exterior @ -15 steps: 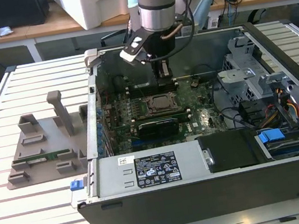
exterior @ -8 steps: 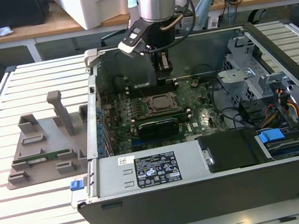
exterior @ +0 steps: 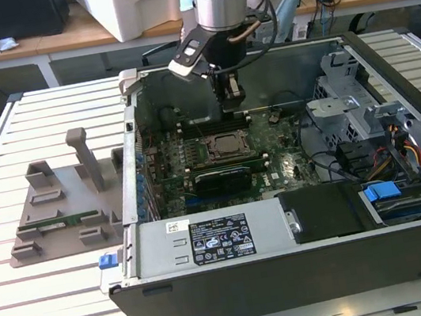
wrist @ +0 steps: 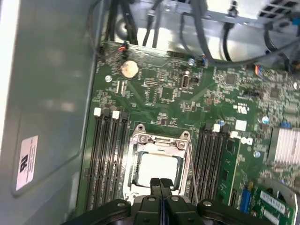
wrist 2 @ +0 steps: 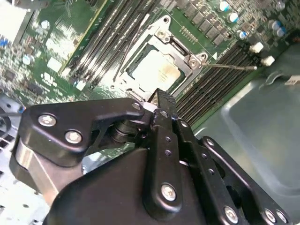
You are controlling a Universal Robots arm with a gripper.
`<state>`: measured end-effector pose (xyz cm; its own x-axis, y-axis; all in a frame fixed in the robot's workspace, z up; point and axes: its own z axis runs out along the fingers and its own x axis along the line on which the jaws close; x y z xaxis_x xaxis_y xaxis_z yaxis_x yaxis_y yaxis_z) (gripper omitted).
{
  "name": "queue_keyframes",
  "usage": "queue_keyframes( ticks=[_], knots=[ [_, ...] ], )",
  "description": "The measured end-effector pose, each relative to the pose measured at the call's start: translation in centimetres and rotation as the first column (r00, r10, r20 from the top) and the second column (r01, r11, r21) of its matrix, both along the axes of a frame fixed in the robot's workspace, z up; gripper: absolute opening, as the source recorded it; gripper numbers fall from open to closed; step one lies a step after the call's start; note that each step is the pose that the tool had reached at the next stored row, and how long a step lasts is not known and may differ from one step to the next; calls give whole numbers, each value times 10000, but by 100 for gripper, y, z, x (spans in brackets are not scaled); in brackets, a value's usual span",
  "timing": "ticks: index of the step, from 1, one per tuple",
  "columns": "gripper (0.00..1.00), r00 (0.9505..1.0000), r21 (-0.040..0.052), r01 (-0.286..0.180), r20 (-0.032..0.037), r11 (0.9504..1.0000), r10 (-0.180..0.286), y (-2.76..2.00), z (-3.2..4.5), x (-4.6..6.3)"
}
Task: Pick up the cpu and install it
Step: 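Install the first cpu locking lever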
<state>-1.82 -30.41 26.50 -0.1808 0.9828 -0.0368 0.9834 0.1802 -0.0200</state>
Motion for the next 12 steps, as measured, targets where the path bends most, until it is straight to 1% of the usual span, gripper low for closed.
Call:
queue_keyframes(
  ticks=[1, 2, 3, 4, 5, 6, 7, 9, 10, 11, 12],
  knots=[
    [11, 9991, 0, -413, 0, 9991, 413, 0, 0, 0],
    [11, 9983, 0, -586, 0, 9983, 586, 0, 0, 0],
    [11, 9963, 1, -862, 1, 9963, 862, 0, -1, 0],
    [11, 9919, 1, -1269, 1, 9919, 1269, 0, -1, 0],
    [11, 9877, 1, -1566, 1, 9877, 1566, 0, -1, 0],
    [11, 9827, 1, -1850, 1, 9827, 1850, 1, -1, 0],
    [11, 9788, 1, -2046, 1, 9788, 2046, 0, -1, 0],
    [11, 9565, 0, -2916, 0, 9565, 2916, 0, 0, 0],
    [11, 9506, 1, -3104, 0, 9506, 3104, 0, -1, 0],
    [11, 9464, 1, -3230, 1, 9464, 3230, 0, -1, 0],
    [11, 9383, 1, -3458, 1, 9383, 3458, 0, -1, 0]
  ],
)
